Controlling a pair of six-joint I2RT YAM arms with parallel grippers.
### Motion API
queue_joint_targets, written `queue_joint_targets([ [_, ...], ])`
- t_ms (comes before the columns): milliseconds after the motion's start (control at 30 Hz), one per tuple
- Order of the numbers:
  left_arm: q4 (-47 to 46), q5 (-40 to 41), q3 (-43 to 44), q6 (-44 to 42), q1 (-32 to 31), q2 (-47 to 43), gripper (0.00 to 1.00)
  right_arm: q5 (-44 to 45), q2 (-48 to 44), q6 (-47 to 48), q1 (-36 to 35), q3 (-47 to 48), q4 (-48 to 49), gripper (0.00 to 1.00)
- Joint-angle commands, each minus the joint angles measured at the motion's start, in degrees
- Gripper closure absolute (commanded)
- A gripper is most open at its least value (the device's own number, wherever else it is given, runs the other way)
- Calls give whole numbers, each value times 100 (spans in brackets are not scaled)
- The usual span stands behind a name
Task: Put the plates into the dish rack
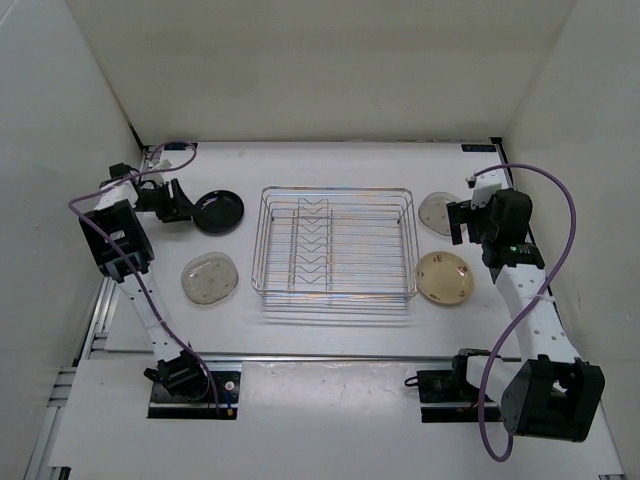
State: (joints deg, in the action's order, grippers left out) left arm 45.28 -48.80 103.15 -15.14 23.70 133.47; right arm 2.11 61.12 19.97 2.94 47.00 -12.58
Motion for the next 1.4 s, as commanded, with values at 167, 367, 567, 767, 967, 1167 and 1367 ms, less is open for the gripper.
queue_joint_targets([
  [167, 297, -244, 372, 37, 47, 259, 37, -149, -145, -45, 22, 2, 27, 0],
  [367, 534, -244, 644, 37, 47, 495, 37, -149, -145, -45, 22, 2, 27, 0],
  [567, 640, -192, 697, 37, -6, 627, 41, -149, -197, -45, 22, 2, 27, 0],
  [767, 956, -139, 943, -16, -58, 820, 45, -149, -197, -45, 75, 2, 27, 0],
  [967, 1097, -34, 996, -148, -59, 883, 53, -149, -250, -45, 75, 2, 27, 0],
  [1167, 1150, 81, 996, -148, -59, 883, 57, -149, -250, -45, 75, -51, 80, 0],
  [1367, 1098, 380, 882, -148, -112, 769, 70, -202, -303, -45, 128, -51, 80, 0],
])
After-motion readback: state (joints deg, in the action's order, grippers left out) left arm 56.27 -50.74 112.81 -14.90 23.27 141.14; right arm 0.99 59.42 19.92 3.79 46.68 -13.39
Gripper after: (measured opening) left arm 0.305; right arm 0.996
